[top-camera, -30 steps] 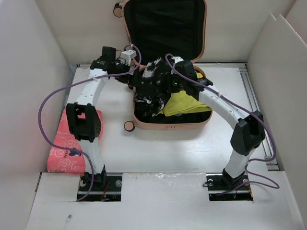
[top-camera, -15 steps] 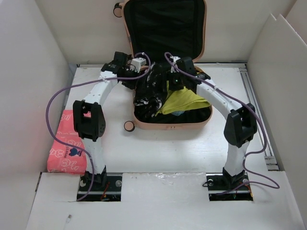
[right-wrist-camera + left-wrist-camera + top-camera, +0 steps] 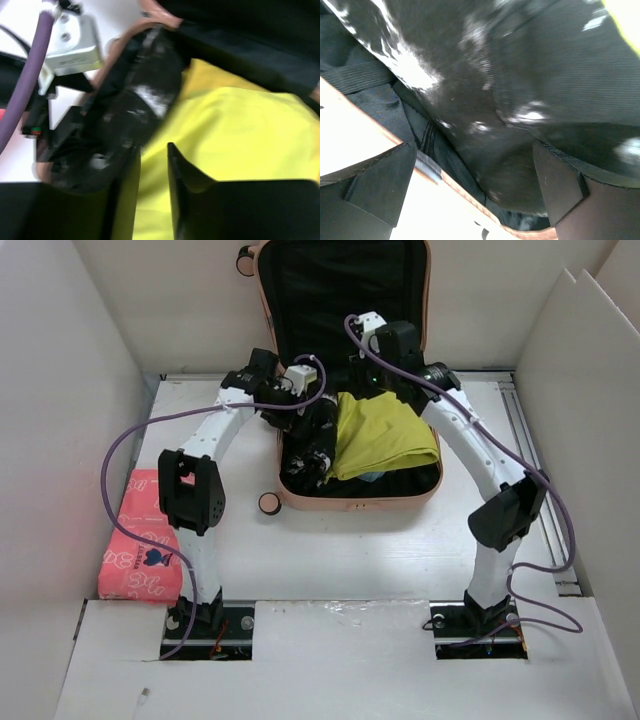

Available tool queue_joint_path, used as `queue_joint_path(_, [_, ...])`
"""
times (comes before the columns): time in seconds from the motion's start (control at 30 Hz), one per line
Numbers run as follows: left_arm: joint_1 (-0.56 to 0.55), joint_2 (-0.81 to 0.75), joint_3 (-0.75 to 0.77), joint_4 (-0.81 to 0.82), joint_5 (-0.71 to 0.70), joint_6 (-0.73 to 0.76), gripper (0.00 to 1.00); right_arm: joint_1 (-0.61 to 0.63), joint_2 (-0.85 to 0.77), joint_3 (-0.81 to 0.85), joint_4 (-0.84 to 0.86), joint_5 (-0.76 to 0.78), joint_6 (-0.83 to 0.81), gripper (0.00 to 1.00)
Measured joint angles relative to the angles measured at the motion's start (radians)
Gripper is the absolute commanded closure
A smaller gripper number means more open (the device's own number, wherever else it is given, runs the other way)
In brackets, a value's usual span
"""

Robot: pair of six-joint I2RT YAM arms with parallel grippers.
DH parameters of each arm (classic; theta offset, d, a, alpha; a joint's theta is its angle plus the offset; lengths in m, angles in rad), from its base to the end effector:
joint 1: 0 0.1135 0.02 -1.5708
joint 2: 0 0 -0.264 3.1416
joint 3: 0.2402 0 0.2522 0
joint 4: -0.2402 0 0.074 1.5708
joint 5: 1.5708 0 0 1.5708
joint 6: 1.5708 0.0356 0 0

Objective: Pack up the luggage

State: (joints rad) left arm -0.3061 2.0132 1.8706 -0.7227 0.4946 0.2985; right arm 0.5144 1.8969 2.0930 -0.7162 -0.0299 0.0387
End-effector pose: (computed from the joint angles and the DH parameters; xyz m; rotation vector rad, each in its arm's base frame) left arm 0.4262 -0.1524 0.2965 0.9178 2.2016 -0.6030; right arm 0.3723 0.2116 0.4157 -0.5153 2.0478 0.3646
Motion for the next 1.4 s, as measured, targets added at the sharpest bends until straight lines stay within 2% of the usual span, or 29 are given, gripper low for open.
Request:
queue_joint_path(0.1, [0.0, 0.0, 0.07, -0.051, 0.008, 0.002, 0.0, 0.011, 0.009, -0.039, 0.056, -0.066, 0.031, 0.83])
queue_joint_path(0.13, [0.0, 0.0, 0.092, -0.065, 0.01, 0.006, 0.0, 0.011, 0.018, -0.055, 0.079, -0.098, 0.044, 0.85])
queue_joint_path(0.27, [0.0, -0.005, 0.179, -0.126, 0.026, 0.02, 0.0, 0.001, 0.092, -0.097, 0.145, -0.187, 0.092, 0.86])
queue_joint_path(0.43, [0.0, -0.021, 0.205, -0.159, 0.066, 0.028, 0.0, -0.012, 0.17, -0.171, 0.228, -0.285, 0.153, 0.86])
queue_joint_path(0.53, [0.0, -0.039, 0.138, -0.148, 0.1, 0.031, 0.0, -0.015, 0.175, -0.22, 0.291, -0.312, 0.189, 0.86])
queue_joint_path(0.77, [0.0, -0.05, -0.174, -0.067, 0.156, 0.043, 0.0, -0.014, 0.195, -0.265, 0.362, -0.387, 0.253, 0.87])
queue_joint_path(0.97, [-0.001, -0.099, -0.254, 0.017, 0.16, 0.065, 0.0, -0.01, 0.217, -0.279, 0.413, -0.417, 0.285, 0.87])
queue_joint_path(1.13, [0.012, -0.098, -0.235, -0.001, 0.179, 0.067, 0.0, -0.01, 0.222, -0.278, 0.424, -0.419, 0.298, 0.87])
queue_joint_path(1.23, [0.021, -0.093, -0.153, -0.06, 0.157, 0.067, 0.0, -0.011, 0.217, -0.279, 0.431, -0.399, 0.299, 0.83])
queue_joint_path(1.27, [0.028, -0.091, -0.11, -0.087, 0.151, 0.064, 0.0, -0.013, 0.211, -0.28, 0.43, -0.39, 0.299, 0.76])
queue_joint_path(1.37, [0.041, -0.074, 0.049, -0.116, 0.151, 0.05, 0.0, -0.019, 0.183, -0.286, 0.409, -0.361, 0.297, 0.68])
queue_joint_path(1.4, [0.045, -0.065, 0.108, -0.122, 0.153, 0.042, 0.0, -0.022, 0.175, -0.286, 0.398, -0.343, 0.294, 0.62])
